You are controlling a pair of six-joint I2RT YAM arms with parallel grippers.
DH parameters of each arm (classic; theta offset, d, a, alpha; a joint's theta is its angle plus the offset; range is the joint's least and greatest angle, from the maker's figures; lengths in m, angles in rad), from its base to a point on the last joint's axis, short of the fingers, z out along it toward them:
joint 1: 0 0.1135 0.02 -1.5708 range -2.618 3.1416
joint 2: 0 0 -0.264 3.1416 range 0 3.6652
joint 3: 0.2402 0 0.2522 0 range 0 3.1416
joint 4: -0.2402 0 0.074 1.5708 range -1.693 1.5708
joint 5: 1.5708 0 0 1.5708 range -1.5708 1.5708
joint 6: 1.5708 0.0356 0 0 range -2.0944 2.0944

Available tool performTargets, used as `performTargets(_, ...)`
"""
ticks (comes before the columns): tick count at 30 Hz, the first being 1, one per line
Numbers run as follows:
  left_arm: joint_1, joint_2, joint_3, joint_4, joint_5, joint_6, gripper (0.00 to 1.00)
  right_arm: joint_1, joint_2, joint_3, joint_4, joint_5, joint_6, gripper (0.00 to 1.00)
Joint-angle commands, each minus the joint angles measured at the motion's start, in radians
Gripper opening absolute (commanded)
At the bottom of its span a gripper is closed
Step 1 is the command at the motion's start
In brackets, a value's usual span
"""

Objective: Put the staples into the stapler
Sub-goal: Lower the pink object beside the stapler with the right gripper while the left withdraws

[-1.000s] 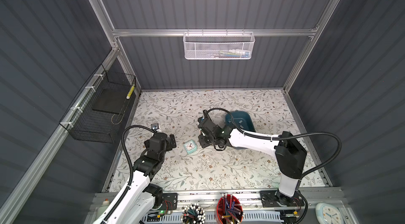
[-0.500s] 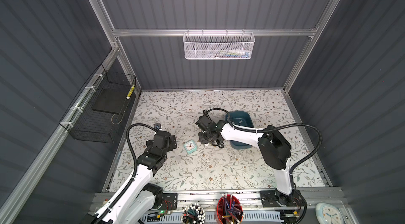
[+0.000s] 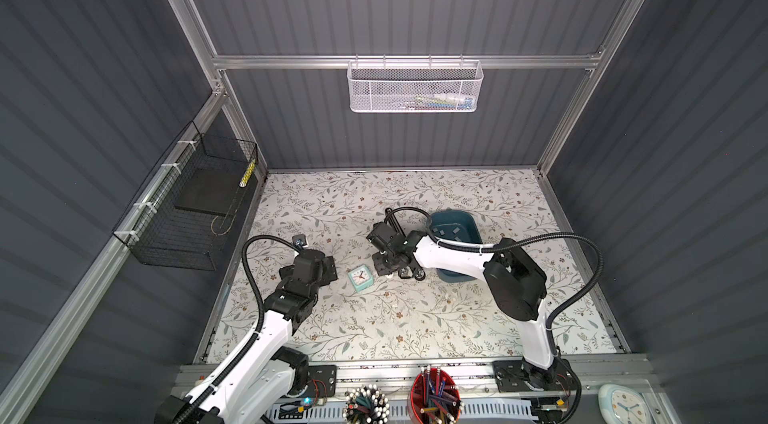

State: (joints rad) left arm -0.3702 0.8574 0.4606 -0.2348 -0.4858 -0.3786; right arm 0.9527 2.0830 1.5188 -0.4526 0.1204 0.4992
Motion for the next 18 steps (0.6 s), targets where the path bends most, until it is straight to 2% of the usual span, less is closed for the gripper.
performTargets(1, 0.007, -0.006, -0.009, 0.039, 0.000, -0.016, 1.00, 0.000, 0.036, 0.015, 0.011, 0.015, 0.022, 0.09)
performTargets(6, 0.007, 0.008, -0.006, 0.041, 0.003, -0.015, 1.00, 0.000, 0.064, 0.023, 0.019, 0.017, 0.028, 0.14)
performTargets(10, 0.006, 0.024, 0.000, 0.043, 0.009, -0.012, 1.00, 0.000, 0.069, 0.018, 0.024, 0.031, 0.036, 0.22)
performTargets(13, 0.007, 0.030, 0.002, 0.045, 0.011, -0.011, 1.00, 0.000, 0.065, 0.015, 0.025, 0.033, 0.038, 0.38)
performTargets(18, 0.006, 0.027, 0.000, 0.048, 0.017, -0.009, 1.00, 0.001, 0.035, -0.008, 0.044, 0.031, 0.038, 0.50)
